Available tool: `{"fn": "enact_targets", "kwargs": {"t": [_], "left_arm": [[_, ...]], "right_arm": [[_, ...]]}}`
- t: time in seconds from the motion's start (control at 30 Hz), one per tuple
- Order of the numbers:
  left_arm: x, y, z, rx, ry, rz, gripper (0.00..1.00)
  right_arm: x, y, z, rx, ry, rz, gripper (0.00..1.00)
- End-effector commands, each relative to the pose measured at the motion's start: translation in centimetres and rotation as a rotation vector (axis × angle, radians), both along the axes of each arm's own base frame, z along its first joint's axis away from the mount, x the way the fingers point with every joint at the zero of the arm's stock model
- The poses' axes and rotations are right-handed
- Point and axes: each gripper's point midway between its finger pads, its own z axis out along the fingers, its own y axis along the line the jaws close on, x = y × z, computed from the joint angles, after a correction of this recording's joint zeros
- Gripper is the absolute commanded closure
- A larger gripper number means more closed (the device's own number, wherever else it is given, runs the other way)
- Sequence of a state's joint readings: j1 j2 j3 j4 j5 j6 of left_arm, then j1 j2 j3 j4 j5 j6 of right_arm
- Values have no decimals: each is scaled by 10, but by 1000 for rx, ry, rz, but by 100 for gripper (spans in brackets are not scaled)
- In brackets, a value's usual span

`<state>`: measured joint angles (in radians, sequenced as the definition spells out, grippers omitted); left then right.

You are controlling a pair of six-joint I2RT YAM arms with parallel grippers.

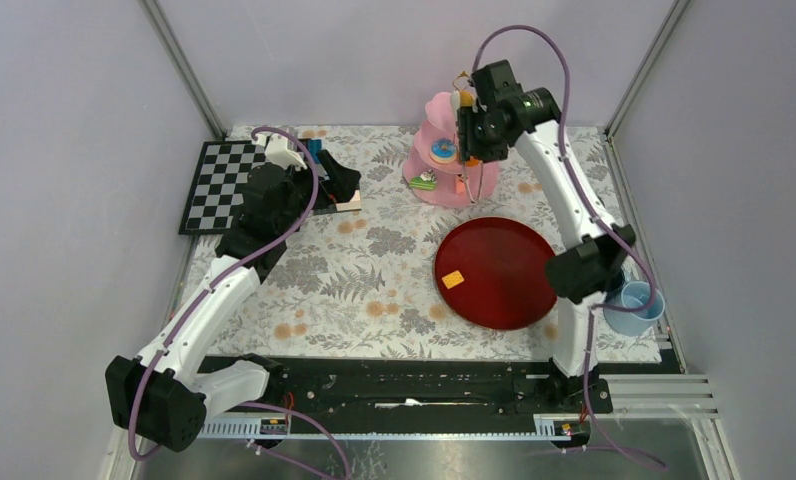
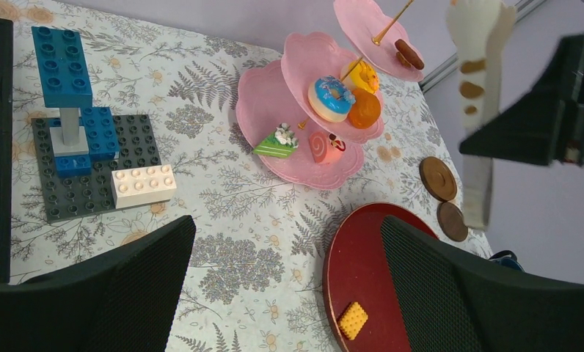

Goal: Serve the afternoon tea

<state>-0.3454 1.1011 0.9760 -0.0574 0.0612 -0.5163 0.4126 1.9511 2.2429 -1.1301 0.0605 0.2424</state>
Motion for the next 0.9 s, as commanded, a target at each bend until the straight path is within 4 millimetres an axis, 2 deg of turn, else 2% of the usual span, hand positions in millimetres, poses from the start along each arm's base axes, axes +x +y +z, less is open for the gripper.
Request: {"fn": "enact_targets", "kwargs": {"t": [0.0, 0.1, 0.3, 0.47, 0.67, 0.87], "left_arm": [[4, -1, 32, -18, -87, 3, 1], [4, 0, 32, -15, -87, 6, 1], [4, 0, 31, -17, -85, 4, 1], [4, -1, 31, -18, -85, 1, 1], [4, -1, 31, -18, -83, 1, 1], [5, -1, 31, -17, -84, 2, 1]], "right_arm": [[21, 13, 3, -1, 5, 25, 63], [33, 19, -6, -3, 11, 27, 63], [46, 20, -24, -26, 20, 23, 60], [52, 22, -30, -30, 19, 21, 56], [54, 22, -37, -38, 28, 25, 44], [57, 24, -36, -32, 15, 28, 38]]}}
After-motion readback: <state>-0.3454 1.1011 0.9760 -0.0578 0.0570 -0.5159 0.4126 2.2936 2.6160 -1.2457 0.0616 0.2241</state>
